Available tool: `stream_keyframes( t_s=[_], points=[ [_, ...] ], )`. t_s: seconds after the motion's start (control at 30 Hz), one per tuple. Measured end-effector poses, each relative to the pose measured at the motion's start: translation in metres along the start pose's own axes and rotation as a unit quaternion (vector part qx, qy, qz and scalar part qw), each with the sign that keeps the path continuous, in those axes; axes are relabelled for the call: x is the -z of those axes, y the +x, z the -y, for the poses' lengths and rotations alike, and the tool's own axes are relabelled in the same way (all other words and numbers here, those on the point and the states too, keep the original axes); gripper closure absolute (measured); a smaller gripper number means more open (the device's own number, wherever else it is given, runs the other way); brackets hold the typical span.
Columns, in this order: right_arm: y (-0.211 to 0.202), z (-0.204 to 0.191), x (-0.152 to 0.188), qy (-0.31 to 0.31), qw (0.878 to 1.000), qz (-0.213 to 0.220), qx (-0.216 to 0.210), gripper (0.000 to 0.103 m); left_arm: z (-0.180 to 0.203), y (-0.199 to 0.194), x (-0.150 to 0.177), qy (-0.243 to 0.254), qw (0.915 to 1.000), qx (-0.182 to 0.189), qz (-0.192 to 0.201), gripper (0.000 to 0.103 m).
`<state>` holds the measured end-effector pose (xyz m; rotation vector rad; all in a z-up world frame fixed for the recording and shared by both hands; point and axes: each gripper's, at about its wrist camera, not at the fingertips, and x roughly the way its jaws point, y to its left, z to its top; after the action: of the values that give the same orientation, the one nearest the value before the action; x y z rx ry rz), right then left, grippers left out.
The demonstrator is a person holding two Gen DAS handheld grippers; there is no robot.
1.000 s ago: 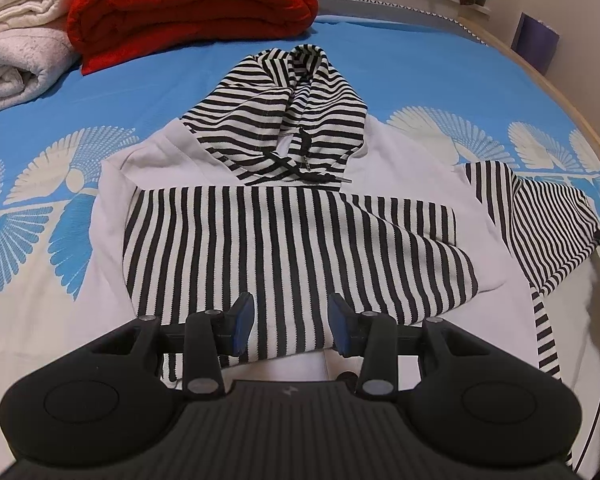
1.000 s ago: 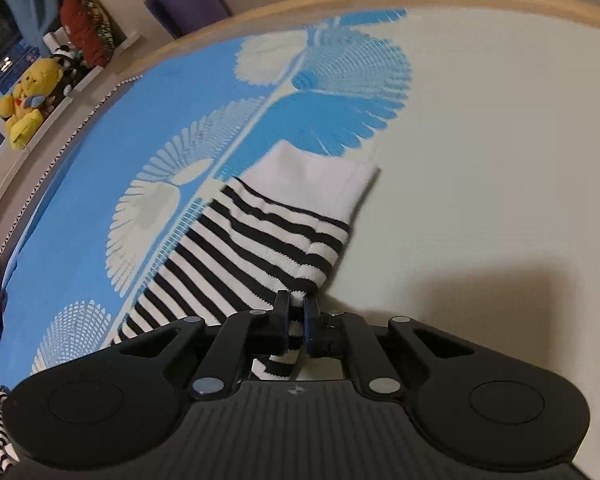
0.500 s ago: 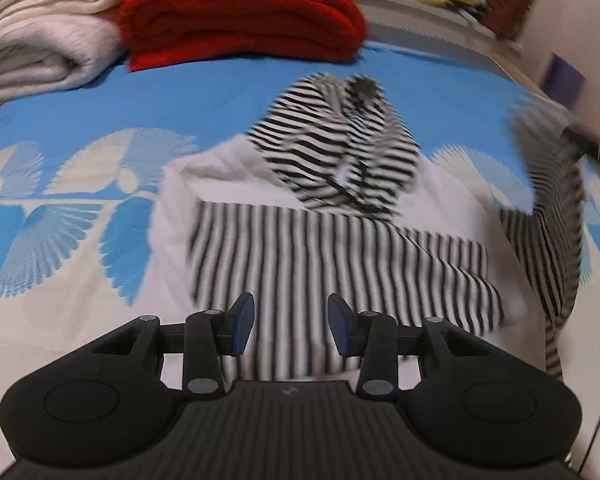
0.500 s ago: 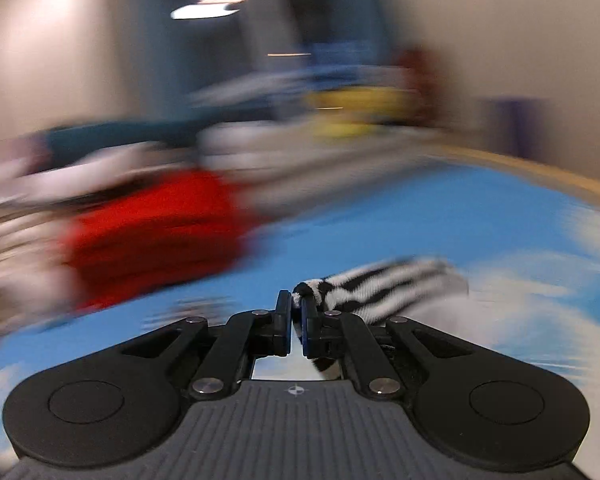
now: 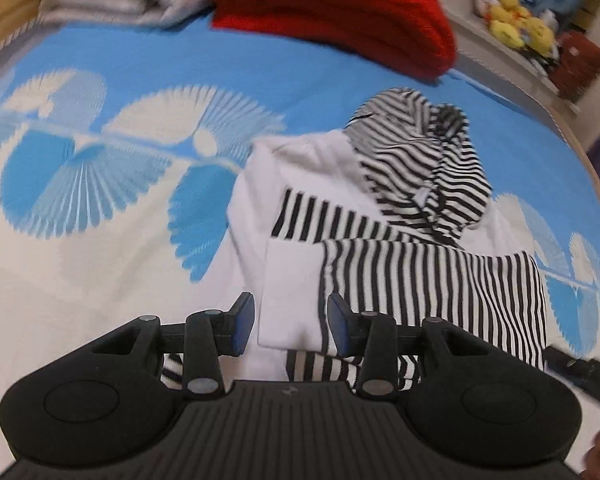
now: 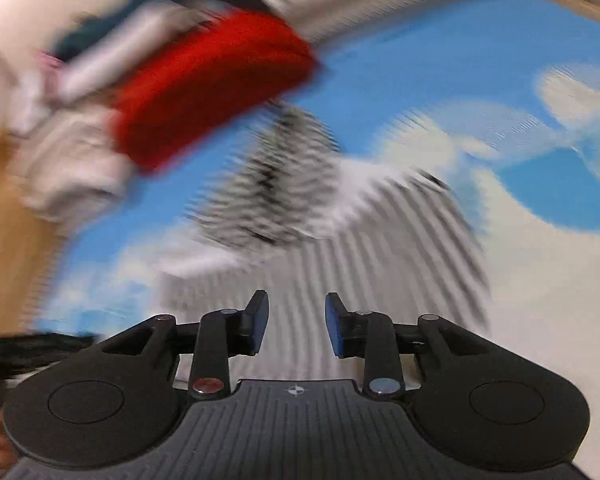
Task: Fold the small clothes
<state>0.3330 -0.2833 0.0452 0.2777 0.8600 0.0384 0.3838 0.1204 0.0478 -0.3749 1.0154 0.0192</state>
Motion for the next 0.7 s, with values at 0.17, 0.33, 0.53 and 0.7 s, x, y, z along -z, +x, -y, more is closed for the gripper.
stream_keyframes(
  t_s=[0.17, 0.33, 0.53, 0.7],
  points=[
    [0.042, 0.033, -0.012, 0.082, 0.995, -0.056, 0.024, 0.067, -0.016, 0.024, 0.001, -0.058, 0.9978, 0.001, -0.032, 0.059],
    [0.056, 0.064, -0.001, 0.134, 0.982, -0.122, 0.05, 0.063, -0.017, 0.05, 0.003, -0.084, 0.9948, -0.001, -0.057, 0.059],
    [0.037, 0.044, -0.015, 0.051, 0.994, -0.093, 0.032, 0.054, -0.006, 0.072, 0.007, -0.076, 0.9946, -0.016, -0.069, 0.059],
    [0.02, 0.038, -0.019, -0.025, 0.996, -0.061, 0.06, 0.052, 0.001, 0.083, 0.011, -0.062, 0.9945, -0.04, -0.074, 0.059]
  ],
)
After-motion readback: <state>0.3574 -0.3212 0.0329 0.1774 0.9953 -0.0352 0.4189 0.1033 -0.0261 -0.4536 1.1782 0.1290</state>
